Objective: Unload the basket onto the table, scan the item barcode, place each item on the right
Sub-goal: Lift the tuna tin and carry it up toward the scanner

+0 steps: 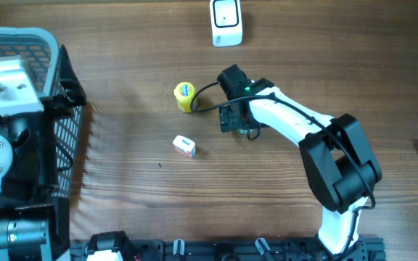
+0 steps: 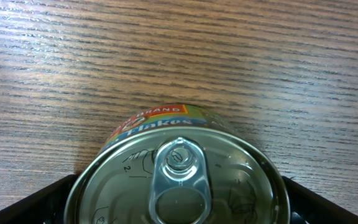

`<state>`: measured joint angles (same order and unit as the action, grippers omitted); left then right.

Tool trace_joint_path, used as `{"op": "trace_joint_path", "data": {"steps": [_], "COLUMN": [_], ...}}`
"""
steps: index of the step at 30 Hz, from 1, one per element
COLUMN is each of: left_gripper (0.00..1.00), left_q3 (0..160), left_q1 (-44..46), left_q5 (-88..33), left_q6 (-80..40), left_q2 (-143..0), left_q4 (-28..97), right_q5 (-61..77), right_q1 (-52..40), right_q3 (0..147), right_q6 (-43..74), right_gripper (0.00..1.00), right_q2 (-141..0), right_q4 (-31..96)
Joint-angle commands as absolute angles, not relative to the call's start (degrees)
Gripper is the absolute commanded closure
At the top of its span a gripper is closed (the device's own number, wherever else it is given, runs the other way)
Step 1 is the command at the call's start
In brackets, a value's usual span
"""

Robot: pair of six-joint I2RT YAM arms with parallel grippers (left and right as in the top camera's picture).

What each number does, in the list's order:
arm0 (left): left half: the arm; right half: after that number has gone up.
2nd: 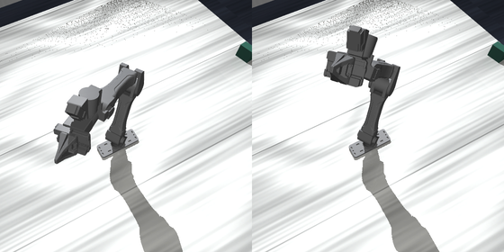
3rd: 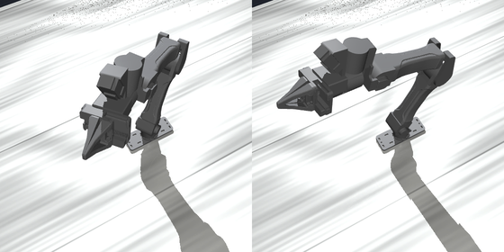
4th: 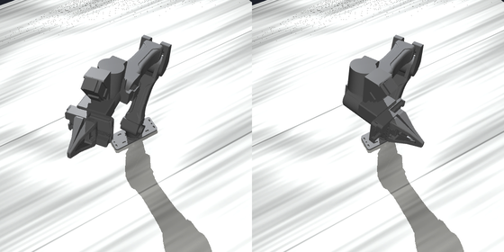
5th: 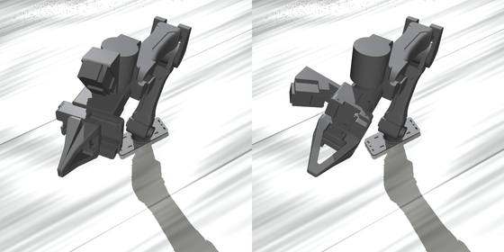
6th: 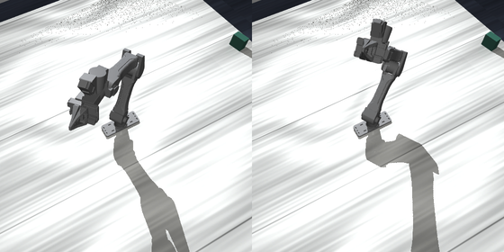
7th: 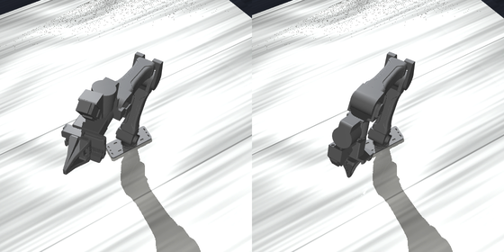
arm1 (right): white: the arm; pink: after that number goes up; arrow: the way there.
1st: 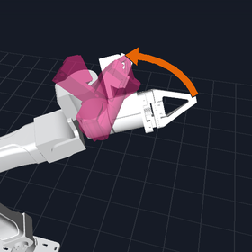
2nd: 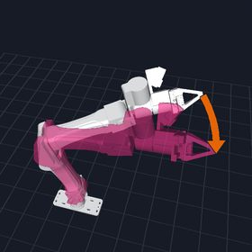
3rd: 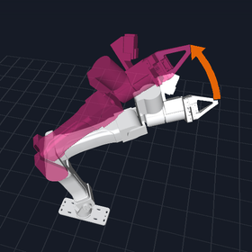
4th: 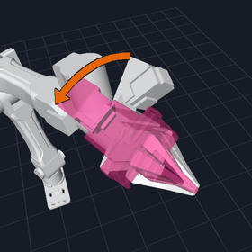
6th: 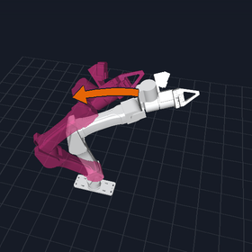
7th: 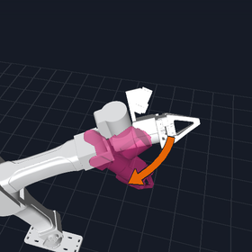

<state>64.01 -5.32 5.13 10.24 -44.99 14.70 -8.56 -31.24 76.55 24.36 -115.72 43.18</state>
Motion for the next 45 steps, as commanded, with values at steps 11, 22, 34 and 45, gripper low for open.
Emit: {"op": "trace_joint_path", "data": {"steps": [11,22,34,45], "left_gripper": [0.00,0.00,0.00,0.00], "left_q3": [63.90,63.90,63.90,63.90], "left_q1": [-5.63,-5.65,-5.63,-5.63], "left_q5": [5.65,5.67,5.67,5.65], "left_q6": [10.11,10.11,10.11,10.09], "left_q2": [-44.64,-44.64,-44.64,-44.64], "left_q4": [15.44,16.12,16.12,16.10], "right_q5": [-7.62,2.70,7.16,-3.66], "right_q1": [-29.89,-28.40,-26.72,-25.47], "right_q3": [76.23,76.23,82.78,83.20], "right_q6": [29.95,23.99,23.35,14.92], "right_gripper": [0.00,0.00,0.00,0.00], "right_q2": [-118.02,-121.27,-122.26,-126.54], "right_q4": [38.92,48.58,51.81,52.12]}}
